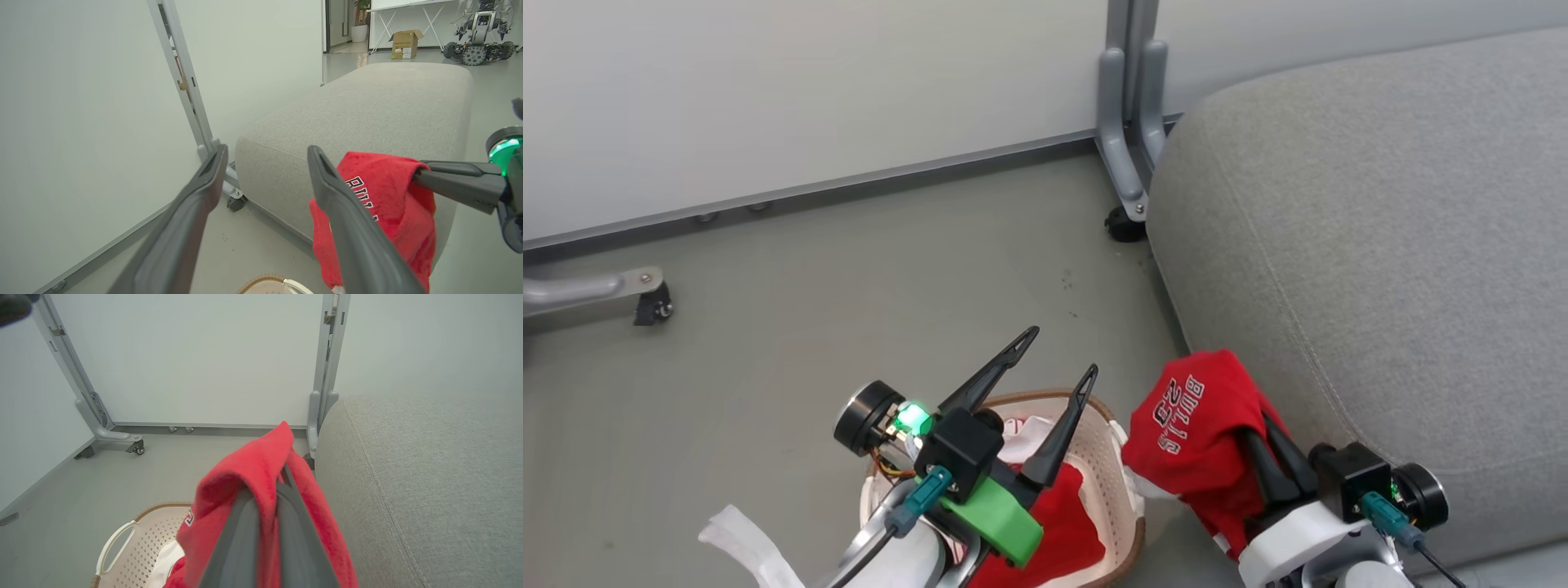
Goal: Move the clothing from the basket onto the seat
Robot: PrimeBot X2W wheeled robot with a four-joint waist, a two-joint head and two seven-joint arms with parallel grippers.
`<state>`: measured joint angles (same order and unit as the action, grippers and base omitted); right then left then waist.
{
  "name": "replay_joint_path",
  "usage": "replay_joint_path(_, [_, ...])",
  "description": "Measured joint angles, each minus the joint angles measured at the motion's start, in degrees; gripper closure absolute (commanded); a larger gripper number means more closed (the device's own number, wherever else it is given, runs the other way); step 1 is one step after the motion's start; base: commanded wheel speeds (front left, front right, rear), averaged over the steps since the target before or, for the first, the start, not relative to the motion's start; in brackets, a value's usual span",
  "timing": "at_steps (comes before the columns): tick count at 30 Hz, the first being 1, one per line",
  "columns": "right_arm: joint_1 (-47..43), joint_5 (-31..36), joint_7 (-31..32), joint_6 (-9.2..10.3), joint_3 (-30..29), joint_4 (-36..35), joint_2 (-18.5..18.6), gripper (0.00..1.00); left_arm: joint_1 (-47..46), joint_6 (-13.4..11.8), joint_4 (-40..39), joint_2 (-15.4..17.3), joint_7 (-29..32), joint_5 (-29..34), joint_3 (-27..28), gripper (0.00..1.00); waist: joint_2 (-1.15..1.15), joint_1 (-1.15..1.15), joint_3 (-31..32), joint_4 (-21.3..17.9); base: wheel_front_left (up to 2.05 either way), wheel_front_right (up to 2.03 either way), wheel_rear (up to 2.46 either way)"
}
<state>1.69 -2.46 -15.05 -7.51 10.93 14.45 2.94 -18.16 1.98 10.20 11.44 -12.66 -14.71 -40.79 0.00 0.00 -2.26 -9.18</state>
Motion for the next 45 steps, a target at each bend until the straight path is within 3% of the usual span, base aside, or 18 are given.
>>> replay_joint_path(13, [1.40,0.00,0.00,0.01,-2.11,-5.89,-0.04,1.00,-3.09,0.23,-0.26,0.59,0.49,0.21,-0.37,0.00,0.00,0.00,-3.99,-8.67,0.00,0.00,0.00])
replay_joint_path(21, [1.80,-2.12,-0.01,0.01,-2.59,-8.71,-0.02,1.00,-5.66,1.04,0.36,1.08,1.02,0.58,-1.03,0.00,0.00,0.00,-7.91,-14.65,0.00,0.00,0.00])
replay_joint_path(29, [2.59,-5.53,0.00,0.00,-2.93,-11.63,-0.03,1.00,-8.31,1.60,0.96,2.30,2.11,1.13,-1.41,0.00,0.00,0.00,-13.49,-18.26,0.00,0.00,0.00])
replay_joint_path(35, [4.03,-9.91,0.00,0.00,-10.06,-14.02,-0.08,1.00,-10.55,2.40,3.07,1.68,1.57,0.19,-1.33,0.00,0.00,0.00,-18.00,-18.50,0.00,0.00,0.00])
replay_joint_path(41, [13.04,-13.34,0.00,0.02,-17.72,-15.57,0.25,1.00,-12.51,2.29,5.23,1.51,-0.12,0.16,-0.32,0.00,0.00,0.01,-21.84,-14.86,0.00,0.00,0.00])
replay_joint_path(45, [21.23,-13.13,0.00,0.01,-21.85,-14.24,6.20,1.00,-12.88,2.12,5.58,1.67,-0.75,0.14,-0.23,0.00,0.00,0.01,-24.62,-12.21,0.00,0.00,0.00])
